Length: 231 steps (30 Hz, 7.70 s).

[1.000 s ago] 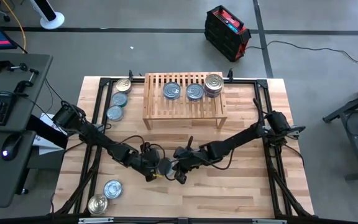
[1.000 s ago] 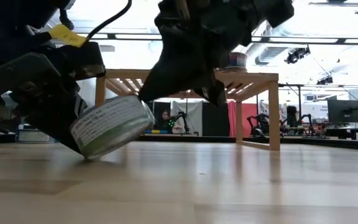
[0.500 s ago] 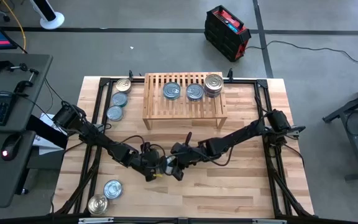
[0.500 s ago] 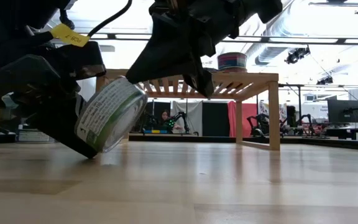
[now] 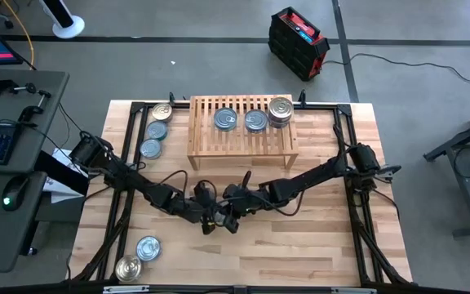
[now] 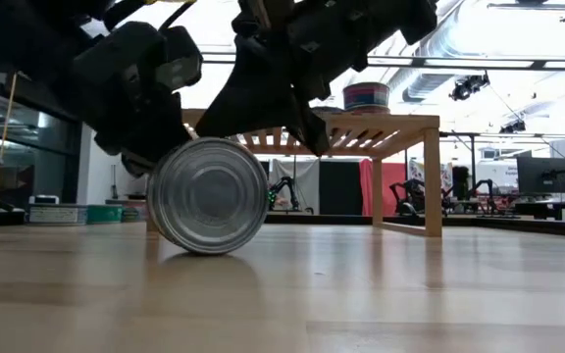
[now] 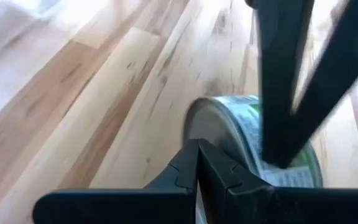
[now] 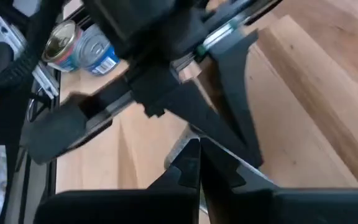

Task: Stack canned seafood by type on shelf
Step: Put the white tuna can on the shelf, then stack the blue tuna can on the blue tuna can on the shelf

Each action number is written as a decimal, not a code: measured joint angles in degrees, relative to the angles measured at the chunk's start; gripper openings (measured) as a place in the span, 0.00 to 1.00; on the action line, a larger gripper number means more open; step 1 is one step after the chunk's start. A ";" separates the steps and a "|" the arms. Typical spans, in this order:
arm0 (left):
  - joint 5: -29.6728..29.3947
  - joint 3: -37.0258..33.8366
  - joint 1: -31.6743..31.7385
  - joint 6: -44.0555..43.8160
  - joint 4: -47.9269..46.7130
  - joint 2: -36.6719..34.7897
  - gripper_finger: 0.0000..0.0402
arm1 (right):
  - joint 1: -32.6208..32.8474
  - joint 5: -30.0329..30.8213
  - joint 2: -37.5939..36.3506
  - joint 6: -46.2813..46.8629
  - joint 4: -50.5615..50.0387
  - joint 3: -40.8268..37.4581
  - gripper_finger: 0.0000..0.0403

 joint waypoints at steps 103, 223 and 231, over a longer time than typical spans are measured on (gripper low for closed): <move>-38.86 -0.15 -19.28 29.58 4.69 -63.34 0.00 | -18.87 30.08 17.81 -77.13 -33.78 51.56 0.41; 18.80 23.32 42.54 13.90 -60.27 -34.16 0.00 | -23.80 -7.88 -16.37 -39.00 -77.96 59.67 0.00; 17.71 23.26 25.88 7.92 -72.63 -39.21 0.00 | -23.85 -7.96 -16.02 -40.50 -76.95 59.65 0.00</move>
